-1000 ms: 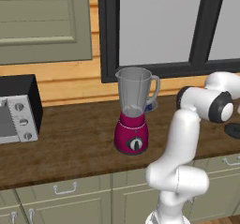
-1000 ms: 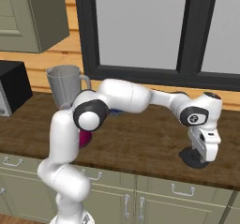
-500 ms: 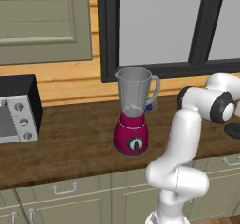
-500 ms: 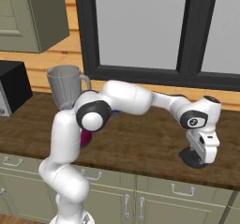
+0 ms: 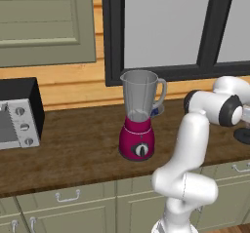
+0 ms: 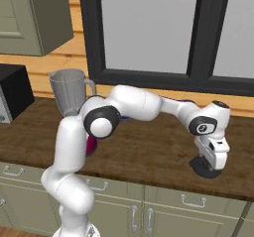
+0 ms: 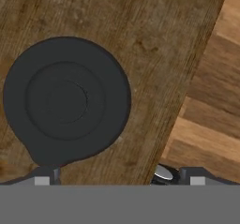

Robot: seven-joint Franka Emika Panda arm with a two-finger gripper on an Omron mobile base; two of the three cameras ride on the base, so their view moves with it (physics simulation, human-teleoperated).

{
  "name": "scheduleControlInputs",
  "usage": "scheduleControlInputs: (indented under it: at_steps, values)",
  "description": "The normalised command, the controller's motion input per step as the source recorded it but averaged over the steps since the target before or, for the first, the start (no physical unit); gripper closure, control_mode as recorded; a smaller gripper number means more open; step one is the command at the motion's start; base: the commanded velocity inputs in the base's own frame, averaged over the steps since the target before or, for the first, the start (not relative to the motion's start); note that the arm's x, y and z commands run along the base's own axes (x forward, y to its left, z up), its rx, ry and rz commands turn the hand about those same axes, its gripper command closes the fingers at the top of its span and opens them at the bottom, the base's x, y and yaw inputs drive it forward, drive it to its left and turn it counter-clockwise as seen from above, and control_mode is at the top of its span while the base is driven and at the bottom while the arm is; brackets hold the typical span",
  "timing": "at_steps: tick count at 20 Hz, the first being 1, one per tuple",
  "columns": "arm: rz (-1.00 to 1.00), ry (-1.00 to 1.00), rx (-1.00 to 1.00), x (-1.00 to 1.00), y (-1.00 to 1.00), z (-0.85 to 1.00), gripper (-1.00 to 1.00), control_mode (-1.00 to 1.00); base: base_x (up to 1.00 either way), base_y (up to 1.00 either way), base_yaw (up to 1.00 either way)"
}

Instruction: Close the lid blender by securely placing the lid on top.

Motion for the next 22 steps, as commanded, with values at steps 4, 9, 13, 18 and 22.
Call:
scheduleControlInputs:
  at_steps: [4,9,13,18,22]
  values:
    - [0.05,-0.03,0.00,0.20,0.00,-0.09,-1.00,-1.00,0.00,0.00,0.00]
    - [0.08,-0.01,0.00,0.04,-0.03,-0.18,-1.00,-1.00,0.00,0.00,0.00]
    - [0.08,0.00,0.00,0.11,-0.01,-0.16,-1.00,-1.00,0.00,0.00,0.00]
    - [0.07,0.00,0.00,0.15,-0.02,-0.22,-1.00,-1.00,0.00,0.00,0.00]
    - [0.08,0.00,0.00,0.03,-0.18,-0.19,-1.00,-1.00,0.00,0.00,0.00]
